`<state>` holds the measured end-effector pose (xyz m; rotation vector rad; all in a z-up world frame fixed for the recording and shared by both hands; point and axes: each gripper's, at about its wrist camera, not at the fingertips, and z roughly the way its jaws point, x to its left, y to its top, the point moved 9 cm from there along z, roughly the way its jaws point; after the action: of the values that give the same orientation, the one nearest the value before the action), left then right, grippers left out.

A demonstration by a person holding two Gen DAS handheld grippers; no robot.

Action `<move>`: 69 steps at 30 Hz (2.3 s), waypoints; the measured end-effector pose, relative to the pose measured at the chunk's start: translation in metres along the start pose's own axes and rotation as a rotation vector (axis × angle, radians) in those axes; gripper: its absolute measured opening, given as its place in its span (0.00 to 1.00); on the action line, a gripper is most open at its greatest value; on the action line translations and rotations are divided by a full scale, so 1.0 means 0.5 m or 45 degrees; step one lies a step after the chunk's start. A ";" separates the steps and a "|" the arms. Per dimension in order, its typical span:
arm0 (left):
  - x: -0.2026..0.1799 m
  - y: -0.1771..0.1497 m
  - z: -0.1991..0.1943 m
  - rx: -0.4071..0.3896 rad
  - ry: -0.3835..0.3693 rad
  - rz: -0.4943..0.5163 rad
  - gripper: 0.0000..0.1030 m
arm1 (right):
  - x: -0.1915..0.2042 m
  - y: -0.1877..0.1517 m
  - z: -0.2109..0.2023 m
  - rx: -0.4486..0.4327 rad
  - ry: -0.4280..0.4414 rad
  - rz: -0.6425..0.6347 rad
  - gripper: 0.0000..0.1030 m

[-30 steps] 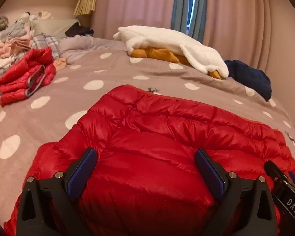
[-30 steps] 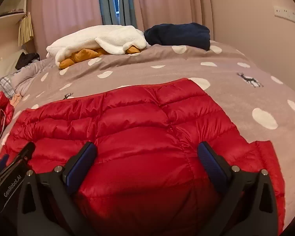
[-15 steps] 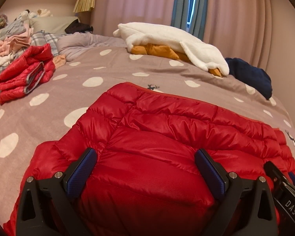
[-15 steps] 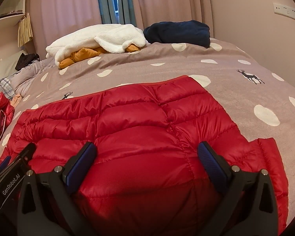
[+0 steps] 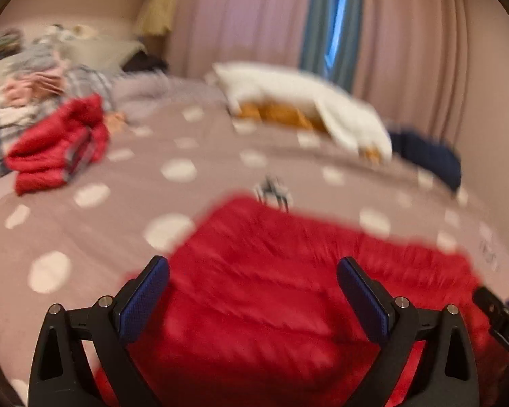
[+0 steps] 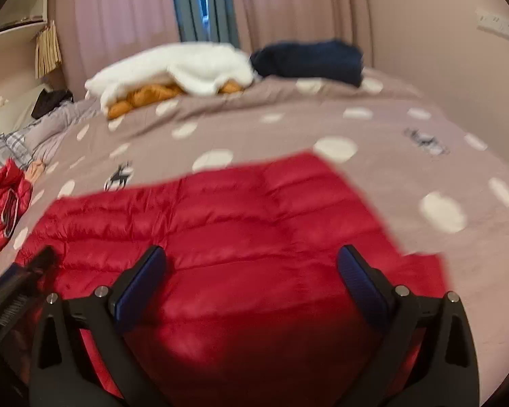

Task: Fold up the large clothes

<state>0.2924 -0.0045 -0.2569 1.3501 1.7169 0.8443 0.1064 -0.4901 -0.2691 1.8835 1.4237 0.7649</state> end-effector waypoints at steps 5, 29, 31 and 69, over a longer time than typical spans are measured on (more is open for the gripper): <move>0.085 0.037 -0.028 -0.056 0.035 -0.050 0.97 | -0.078 0.043 -0.069 -0.081 -0.035 0.106 0.99; 0.159 -0.084 0.093 0.217 0.128 -0.132 0.98 | -0.203 -0.085 0.052 0.075 -0.109 0.302 0.98; 0.143 -0.067 0.061 0.163 0.151 -0.078 0.97 | -0.198 -0.076 0.034 0.062 -0.157 0.286 0.97; -0.032 -0.150 -0.045 0.213 -0.119 0.197 0.97 | -0.023 -0.144 -0.040 0.085 0.010 -0.072 0.99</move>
<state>0.2403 -0.0371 -0.3078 1.6261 1.6566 0.7223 0.0456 -0.4839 -0.3136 1.8832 1.5179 0.7067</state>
